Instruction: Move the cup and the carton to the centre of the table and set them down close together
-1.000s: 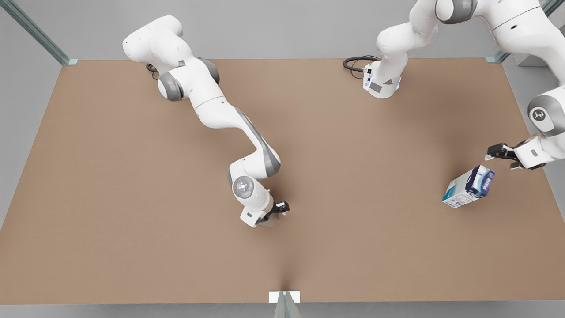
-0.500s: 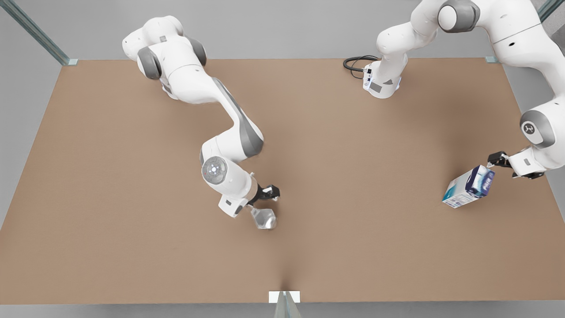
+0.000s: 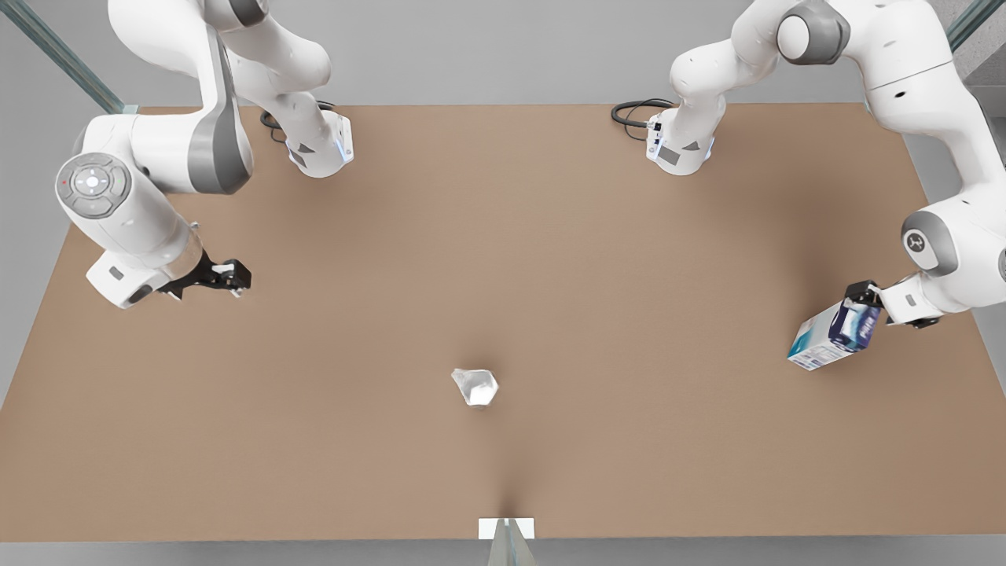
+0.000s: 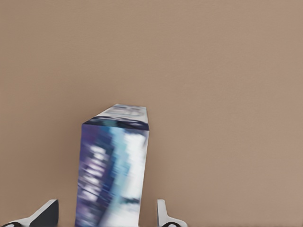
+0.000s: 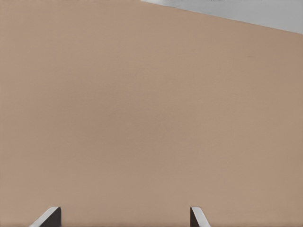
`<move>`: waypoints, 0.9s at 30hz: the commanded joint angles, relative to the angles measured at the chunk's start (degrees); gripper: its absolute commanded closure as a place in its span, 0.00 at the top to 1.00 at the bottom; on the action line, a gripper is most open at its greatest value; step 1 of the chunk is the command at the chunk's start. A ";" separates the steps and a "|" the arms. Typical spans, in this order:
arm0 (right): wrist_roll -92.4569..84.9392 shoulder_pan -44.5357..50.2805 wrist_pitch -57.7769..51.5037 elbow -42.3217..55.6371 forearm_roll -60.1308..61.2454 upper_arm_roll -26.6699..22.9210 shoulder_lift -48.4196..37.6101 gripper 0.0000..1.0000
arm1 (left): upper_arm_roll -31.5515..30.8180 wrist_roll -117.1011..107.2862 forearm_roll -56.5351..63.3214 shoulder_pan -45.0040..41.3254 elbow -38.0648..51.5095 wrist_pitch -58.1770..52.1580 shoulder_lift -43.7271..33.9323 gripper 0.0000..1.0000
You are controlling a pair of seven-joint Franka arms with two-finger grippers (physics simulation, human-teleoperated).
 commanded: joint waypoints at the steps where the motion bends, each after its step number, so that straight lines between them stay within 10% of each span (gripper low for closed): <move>1: 0.00 -0.57 0.29 -0.50 0.00 0.39 -0.20 1.00 | 0.00 0.00 -0.05 0.07 -0.14 -0.03 0.00 1.00; 11: 0.61 0.04 -0.68 0.11 0.18 0.31 1.82 1.00 | 0.00 0.88 2.85 -0.11 -3.04 1.73 1.93 0.99; 14: 0.61 -0.40 -0.76 0.11 0.26 0.31 1.91 1.00 | 0.00 1.85 2.94 -0.11 -3.13 1.29 1.58 0.58; 27: 0.61 -0.57 -0.50 0.29 0.35 0.22 2.44 1.00 | 0.00 2.90 4.96 -4.32 -2.95 1.20 -4.22 0.61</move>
